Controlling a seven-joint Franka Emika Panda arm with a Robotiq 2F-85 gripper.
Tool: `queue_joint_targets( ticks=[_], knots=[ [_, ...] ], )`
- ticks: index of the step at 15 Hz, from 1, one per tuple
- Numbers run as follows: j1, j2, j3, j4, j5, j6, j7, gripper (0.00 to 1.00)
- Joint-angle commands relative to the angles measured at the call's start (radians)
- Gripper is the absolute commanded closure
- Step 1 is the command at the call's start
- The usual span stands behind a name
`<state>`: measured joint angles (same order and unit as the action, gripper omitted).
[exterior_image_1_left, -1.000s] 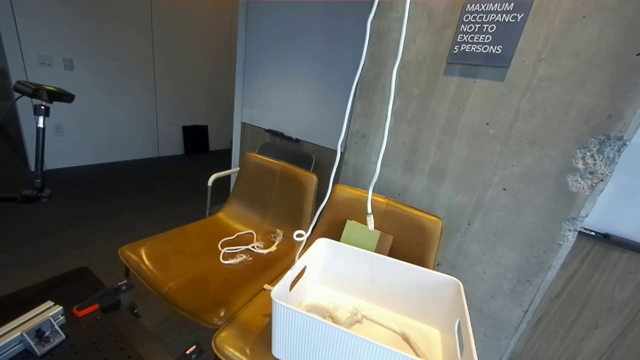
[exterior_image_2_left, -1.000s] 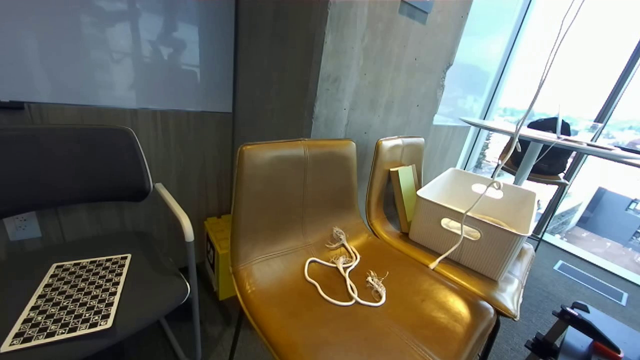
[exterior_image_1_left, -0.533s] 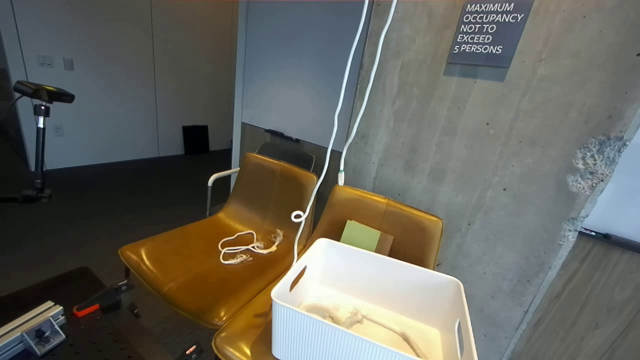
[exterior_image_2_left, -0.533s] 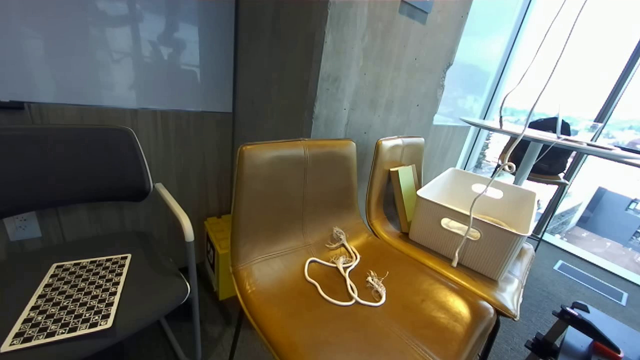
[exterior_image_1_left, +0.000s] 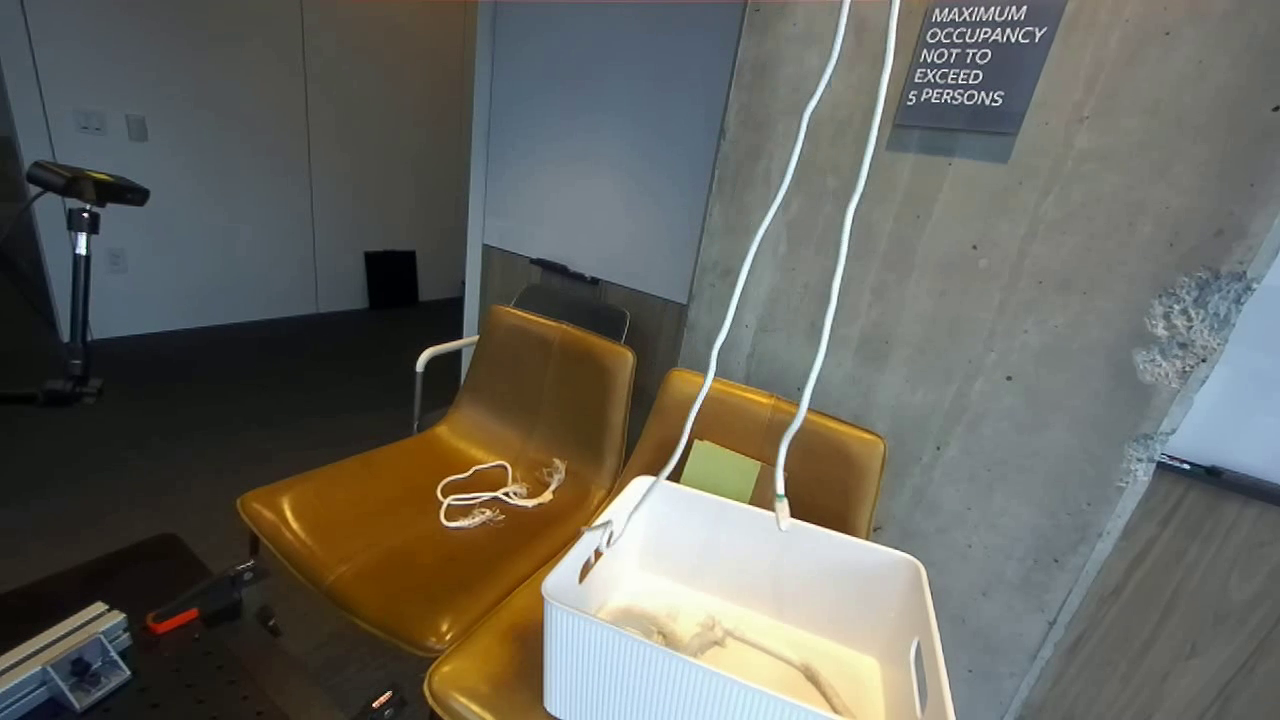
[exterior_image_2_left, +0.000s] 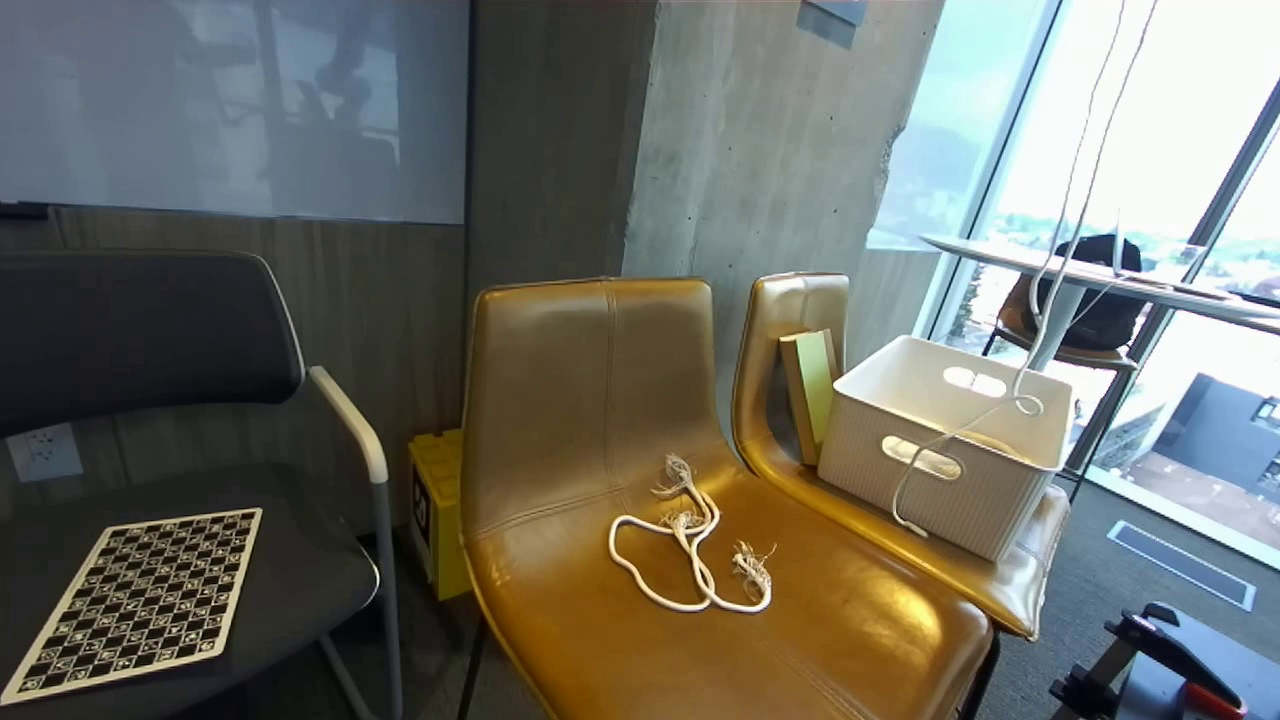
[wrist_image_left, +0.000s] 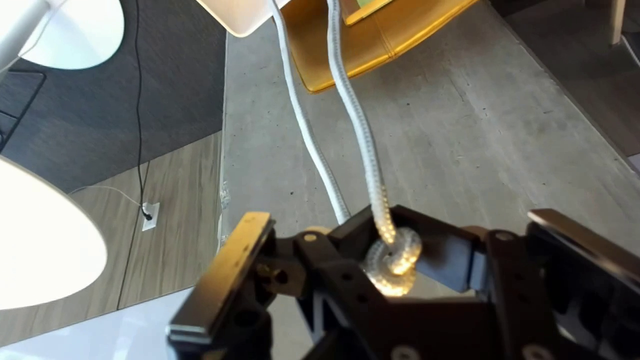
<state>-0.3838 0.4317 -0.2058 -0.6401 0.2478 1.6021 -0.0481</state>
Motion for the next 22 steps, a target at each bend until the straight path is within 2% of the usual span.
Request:
queue_joint_targets(
  ticks=[1,6,10,16,17,18,19,22],
  knots=[
    [-0.001,0.09,0.018,-0.008,0.014,0.056,-0.045,0.98],
    [-0.017,0.162,0.003,-0.086,-0.005,0.095,-0.098,0.98],
    [-0.024,0.143,-0.011,-0.191,-0.011,0.138,-0.143,0.98],
    [0.038,0.118,-0.018,-0.383,-0.073,0.239,-0.172,0.98],
    [0.051,0.126,-0.019,-0.409,-0.087,0.252,-0.164,0.68],
    [0.059,0.131,-0.017,-0.431,-0.096,0.258,-0.163,0.67],
    [0.068,0.137,-0.018,-0.457,-0.106,0.273,-0.159,0.62],
    [0.091,0.126,-0.018,-0.555,-0.132,0.323,-0.16,0.39]
  ],
)
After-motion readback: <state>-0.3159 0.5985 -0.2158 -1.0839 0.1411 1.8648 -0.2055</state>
